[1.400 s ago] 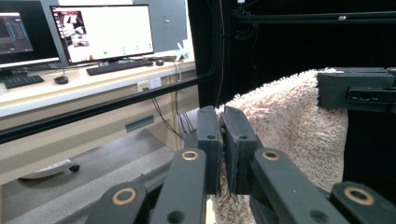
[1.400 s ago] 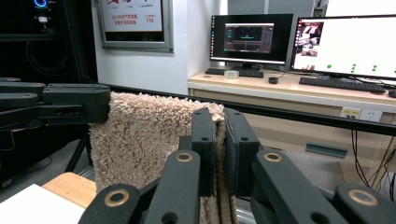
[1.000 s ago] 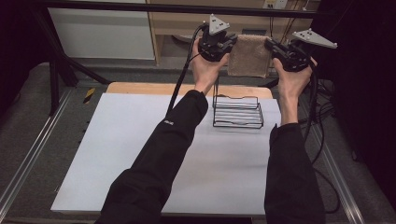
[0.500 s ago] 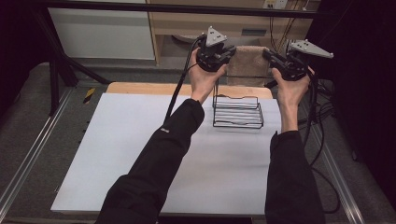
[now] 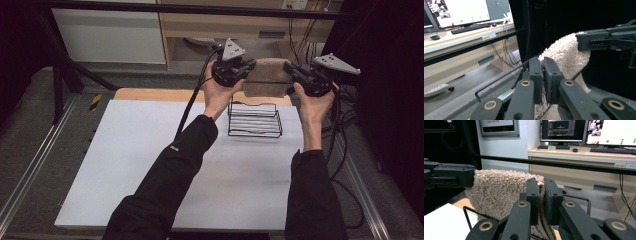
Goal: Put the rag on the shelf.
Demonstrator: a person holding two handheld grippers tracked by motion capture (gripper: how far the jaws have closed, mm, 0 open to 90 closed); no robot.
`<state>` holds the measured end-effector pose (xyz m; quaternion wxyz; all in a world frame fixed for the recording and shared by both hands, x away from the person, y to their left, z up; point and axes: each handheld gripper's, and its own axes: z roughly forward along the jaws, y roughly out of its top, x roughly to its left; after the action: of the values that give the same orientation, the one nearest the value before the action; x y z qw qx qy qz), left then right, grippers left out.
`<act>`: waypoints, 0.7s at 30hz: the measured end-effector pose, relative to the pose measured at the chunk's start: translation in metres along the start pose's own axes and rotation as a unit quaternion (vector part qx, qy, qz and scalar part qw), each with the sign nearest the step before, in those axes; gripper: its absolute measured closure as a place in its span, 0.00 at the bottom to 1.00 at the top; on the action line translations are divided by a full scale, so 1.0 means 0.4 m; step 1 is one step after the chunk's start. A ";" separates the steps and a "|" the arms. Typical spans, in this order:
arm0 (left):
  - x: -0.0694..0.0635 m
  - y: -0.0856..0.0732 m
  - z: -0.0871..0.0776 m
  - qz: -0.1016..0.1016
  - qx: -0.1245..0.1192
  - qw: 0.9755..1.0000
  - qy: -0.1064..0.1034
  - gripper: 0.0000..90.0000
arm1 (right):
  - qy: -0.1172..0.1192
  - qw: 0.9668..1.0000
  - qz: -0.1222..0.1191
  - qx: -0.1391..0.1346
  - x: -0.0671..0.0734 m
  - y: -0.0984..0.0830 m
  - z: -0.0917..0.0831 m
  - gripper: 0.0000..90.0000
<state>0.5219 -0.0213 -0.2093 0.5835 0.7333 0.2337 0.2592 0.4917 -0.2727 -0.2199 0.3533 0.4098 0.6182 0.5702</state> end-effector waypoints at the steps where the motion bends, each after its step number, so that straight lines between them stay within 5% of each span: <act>1: -0.001 -0.002 0.001 0.000 0.002 1.000 -0.001 0.95 | 0.000 1.000 0.000 0.002 0.000 -0.002 -0.002 0.92; 21: -0.027 -0.052 -0.021 -0.019 0.024 0.999 -0.034 0.94 | 0.010 0.999 -0.008 0.031 0.010 -0.037 -0.038 0.92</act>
<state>0.5073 -0.0179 -0.2292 0.5780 0.7510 0.2343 0.2170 0.4749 -0.2757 -0.2330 0.3389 0.4100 0.6421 0.5520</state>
